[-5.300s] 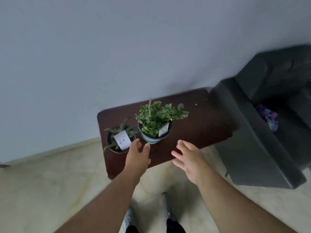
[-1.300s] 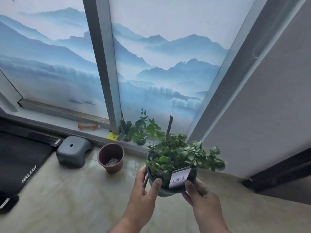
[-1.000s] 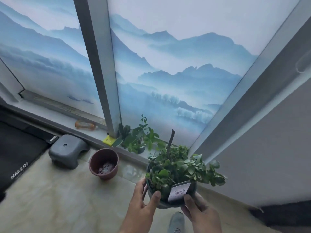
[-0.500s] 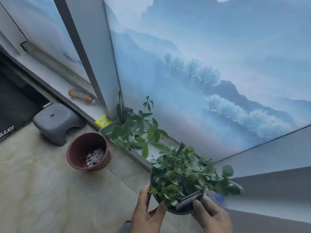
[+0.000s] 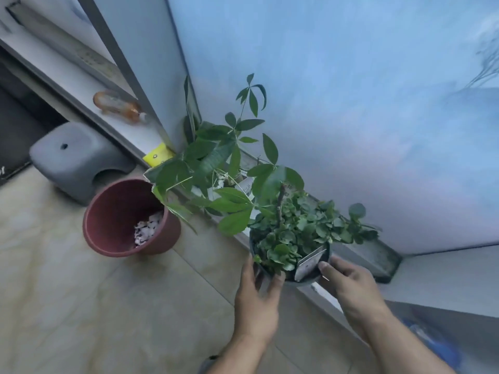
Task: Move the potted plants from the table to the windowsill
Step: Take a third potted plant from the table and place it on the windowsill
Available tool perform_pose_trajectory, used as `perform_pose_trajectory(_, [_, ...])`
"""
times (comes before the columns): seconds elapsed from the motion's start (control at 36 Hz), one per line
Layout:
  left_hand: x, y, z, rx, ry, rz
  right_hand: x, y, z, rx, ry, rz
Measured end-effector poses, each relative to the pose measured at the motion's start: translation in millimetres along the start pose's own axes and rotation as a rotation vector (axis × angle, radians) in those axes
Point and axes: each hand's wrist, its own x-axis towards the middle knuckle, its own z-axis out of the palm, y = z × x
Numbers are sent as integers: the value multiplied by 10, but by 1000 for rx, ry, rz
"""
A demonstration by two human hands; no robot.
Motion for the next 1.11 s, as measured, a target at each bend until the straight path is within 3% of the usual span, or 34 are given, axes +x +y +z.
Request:
perform_pose_trajectory(0.44, [414,-148,414,-192,60,-94,753,65,-187,61,-57,80])
perform_pose_trajectory(0.72, [454,-93,410,-135,115,-99,853,-60,-100,31,-106,98])
perform_pose_trajectory(0.92, [427,53,331,27,56,-193,635,-117,-57,-128,14,167])
perform_pose_trajectory(1.11, [-145,819,29,358,-38,-273,-43,-583,-91,-315,104,211])
